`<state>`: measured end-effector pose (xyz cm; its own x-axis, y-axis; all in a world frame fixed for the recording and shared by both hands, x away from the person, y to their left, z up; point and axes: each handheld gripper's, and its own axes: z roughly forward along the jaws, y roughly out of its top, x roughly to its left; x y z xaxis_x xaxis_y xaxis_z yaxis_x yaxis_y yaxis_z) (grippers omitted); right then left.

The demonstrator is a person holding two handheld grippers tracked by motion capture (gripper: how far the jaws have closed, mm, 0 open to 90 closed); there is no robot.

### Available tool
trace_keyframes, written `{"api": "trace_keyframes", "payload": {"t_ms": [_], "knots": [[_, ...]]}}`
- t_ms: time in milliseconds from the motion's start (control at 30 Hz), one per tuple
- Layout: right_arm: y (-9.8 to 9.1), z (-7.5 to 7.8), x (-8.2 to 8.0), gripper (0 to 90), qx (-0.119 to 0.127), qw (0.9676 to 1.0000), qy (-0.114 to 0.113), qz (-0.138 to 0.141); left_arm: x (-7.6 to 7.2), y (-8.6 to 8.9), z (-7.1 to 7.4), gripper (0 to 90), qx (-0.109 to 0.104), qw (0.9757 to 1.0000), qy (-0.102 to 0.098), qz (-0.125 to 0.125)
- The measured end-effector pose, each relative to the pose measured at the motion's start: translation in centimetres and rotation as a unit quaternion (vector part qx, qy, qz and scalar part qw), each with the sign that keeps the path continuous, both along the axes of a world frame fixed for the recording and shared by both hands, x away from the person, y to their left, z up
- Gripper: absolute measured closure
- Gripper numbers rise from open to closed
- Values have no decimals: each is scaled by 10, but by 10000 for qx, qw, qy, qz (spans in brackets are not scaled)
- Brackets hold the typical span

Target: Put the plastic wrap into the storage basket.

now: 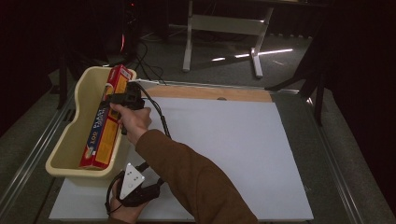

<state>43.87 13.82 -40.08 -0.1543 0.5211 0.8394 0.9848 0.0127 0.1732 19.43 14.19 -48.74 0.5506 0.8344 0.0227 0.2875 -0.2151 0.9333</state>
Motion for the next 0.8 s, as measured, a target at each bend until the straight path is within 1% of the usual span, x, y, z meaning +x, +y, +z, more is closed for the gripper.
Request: {"api": "trace_keyframes", "payload": {"t_ms": [233, 300, 400, 533, 600, 633, 667, 800], "knots": [[2, -5, 0, 391, -139, 9999, 72, 40, -1, 0, 0, 323, -18, 10000, -4, 14], [2, -6, 0, 390, -117, 9999, 103, 22, -1, 0, 0, 323, -27, 10000, -4, 28], [2, -7, 0, 386, -162, 9998, 131, 13, -1, 1, 0, 323, -30, 10000, 6, 38], [1, -8, 2, 373, -269, 9995, 175, 58, -1, 1, 0, 323, -32, 10000, 0, 41], [0, -9, 2, 370, -330, 9991, 251, 127, -1, 1, 0, 323, -37, 10000, 3, 44], [1, -9, 2, 366, -352, 9990, 224, 169, -1, 1, -1, 323, -44, 10000, 5, 48], [1, -8, 1, 365, -373, 9990, 184, 155, -1, 0, -1, 323, -44, 10000, 9, 49], [-1, -7, 0, 359, -435, 9988, 165, 150, -1, 0, -1, 322, -28, 10000, 4, 50]]}}
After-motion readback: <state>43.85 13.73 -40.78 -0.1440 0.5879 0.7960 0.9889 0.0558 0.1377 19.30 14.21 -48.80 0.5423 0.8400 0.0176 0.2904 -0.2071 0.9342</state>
